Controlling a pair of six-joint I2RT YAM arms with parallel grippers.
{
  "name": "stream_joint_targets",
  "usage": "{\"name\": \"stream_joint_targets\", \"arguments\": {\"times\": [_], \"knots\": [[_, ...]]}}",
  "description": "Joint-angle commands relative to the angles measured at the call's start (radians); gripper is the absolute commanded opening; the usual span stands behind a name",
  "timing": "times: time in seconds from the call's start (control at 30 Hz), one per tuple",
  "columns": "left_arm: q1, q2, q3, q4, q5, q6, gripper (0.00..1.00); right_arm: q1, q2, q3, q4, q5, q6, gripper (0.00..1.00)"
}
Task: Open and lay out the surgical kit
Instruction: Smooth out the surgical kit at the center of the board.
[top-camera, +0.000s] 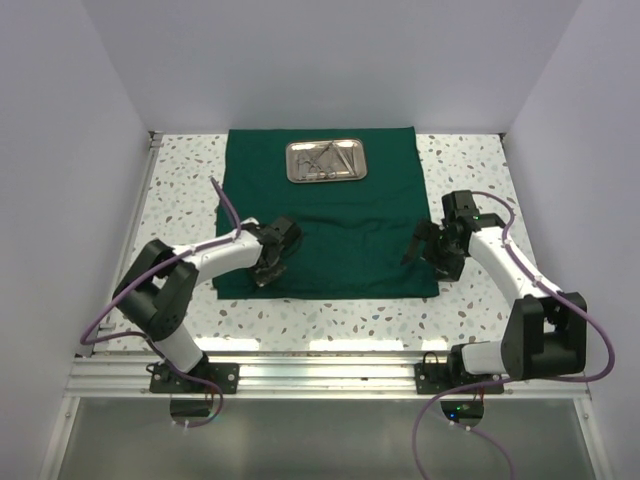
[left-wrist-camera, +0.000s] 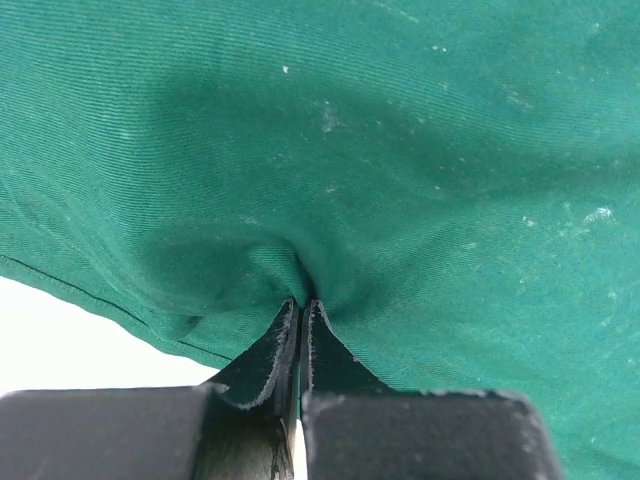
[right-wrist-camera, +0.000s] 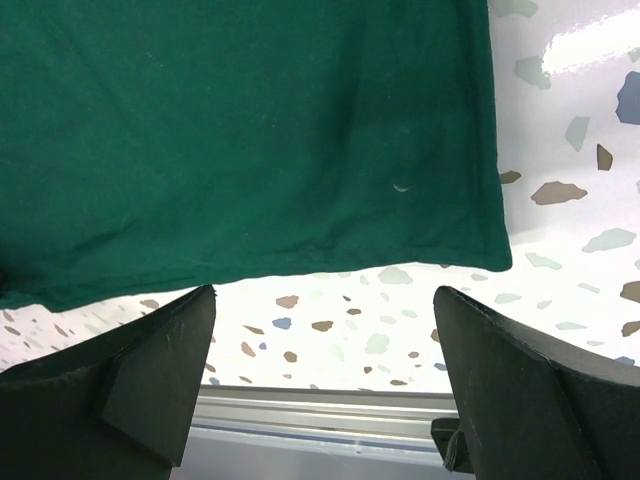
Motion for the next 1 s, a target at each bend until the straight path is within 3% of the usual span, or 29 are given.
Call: {"name": "stream_joint_targets", "arguments": {"times": [0.0,0.17,0.27,0.3,0.4,0.6,0.73,0.83,0.87,0.9,0.97], "knots": [[-0.029,-0.024,0.029,-0.027,0.002,-0.011,0.00,0.008,0.004,0.034,-0.021,0.019,-0.026,0.94],[-0.072,-0.099,0.023,-0.125,0.074,0.016,0.00,0.007,0.000,0.042,-0.021,0.025,-0.023,0.94],[-0.110,-0.141,-0.012,-0.156,0.135,0.024,0.10,0.008,0.010,0.050,-0.021,0.032,-0.018,0.94],[-0.118,-0.150,-0.023,-0.162,0.151,0.026,0.24,0.008,0.013,0.053,-0.021,0.034,-0.015,0.94],[-0.141,-0.181,-0.049,-0.176,0.206,0.035,0.36,0.008,0.030,0.056,-0.016,0.034,-0.009,0.94],[-0.178,-0.170,-0.093,-0.162,0.350,0.128,0.48,0.008,0.059,0.070,-0.008,0.034,0.008,0.94],[-0.210,-0.077,-0.145,-0.077,0.503,0.225,0.48,0.007,0.076,0.085,-0.007,0.040,0.016,0.94],[-0.256,-0.057,-0.038,-0.132,0.443,0.263,0.52,0.007,0.085,0.102,-0.004,0.036,0.020,0.94],[-0.258,-0.064,0.059,-0.148,0.375,0.282,0.59,0.007,0.086,0.105,0.002,0.022,0.019,0.95],[-0.256,-0.075,0.113,-0.178,0.313,0.294,0.75,0.007,0.083,0.109,0.015,0.005,0.016,0.96],[-0.230,-0.063,0.295,-0.209,0.176,0.355,0.88,0.007,0.077,0.116,0.073,-0.059,0.020,0.99]]}}
